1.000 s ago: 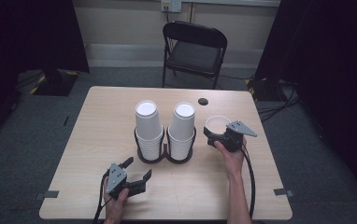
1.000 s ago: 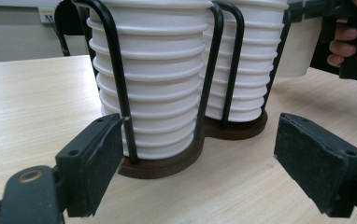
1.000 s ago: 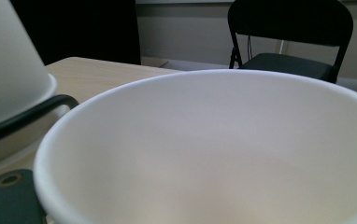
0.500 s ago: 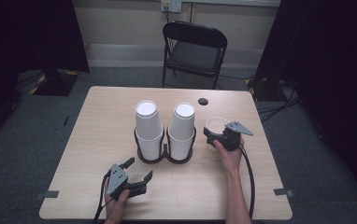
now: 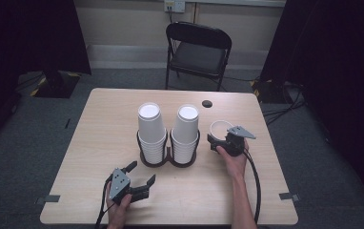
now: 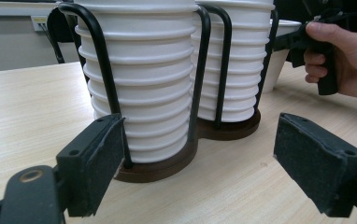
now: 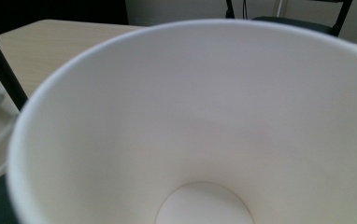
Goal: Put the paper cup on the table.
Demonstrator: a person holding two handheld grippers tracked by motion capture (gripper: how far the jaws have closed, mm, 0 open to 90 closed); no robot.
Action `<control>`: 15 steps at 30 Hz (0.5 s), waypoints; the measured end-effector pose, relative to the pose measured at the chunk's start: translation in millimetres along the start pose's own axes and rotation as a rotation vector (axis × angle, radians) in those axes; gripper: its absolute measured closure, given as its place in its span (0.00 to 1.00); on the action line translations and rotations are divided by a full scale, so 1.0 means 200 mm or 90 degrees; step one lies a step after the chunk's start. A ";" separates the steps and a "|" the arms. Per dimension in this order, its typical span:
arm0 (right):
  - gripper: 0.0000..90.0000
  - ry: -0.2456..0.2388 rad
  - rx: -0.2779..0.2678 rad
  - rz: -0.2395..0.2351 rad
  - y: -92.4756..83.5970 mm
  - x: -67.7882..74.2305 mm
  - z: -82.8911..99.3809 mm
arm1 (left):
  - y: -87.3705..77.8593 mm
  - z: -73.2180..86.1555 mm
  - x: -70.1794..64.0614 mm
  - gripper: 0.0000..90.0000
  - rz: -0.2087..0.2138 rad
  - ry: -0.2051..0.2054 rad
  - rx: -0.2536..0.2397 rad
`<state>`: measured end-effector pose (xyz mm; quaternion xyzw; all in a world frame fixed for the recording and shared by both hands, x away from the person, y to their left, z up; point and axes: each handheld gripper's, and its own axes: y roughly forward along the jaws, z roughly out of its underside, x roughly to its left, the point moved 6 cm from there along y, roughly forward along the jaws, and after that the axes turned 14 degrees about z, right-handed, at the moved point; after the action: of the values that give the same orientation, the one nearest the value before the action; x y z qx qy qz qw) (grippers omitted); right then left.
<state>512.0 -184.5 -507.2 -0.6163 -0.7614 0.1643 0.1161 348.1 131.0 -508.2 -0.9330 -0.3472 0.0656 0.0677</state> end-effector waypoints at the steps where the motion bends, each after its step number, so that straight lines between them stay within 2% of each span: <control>1: 0.13 -0.001 0.003 0.001 0.00 0.00 0.00 | 0.00 0.00 0.00 0.18 -0.001 0.000 0.000; 6: 0.14 -0.007 0.030 0.002 0.00 0.00 0.03 | 0.00 0.00 0.01 0.18 -0.009 -0.005 0.006; 8: 0.15 -0.010 0.032 0.014 0.00 -0.01 0.05 | 0.00 0.00 0.01 0.18 -0.010 -0.006 0.005; 15: 0.14 0.002 0.048 0.024 -0.04 -0.05 0.10 | 0.01 0.00 0.01 0.18 -0.010 -0.004 0.005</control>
<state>499.3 -197.5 -521.1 -0.6261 -0.7427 0.1937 0.1375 349.7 131.0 -508.6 -0.9296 -0.3548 0.0697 0.0707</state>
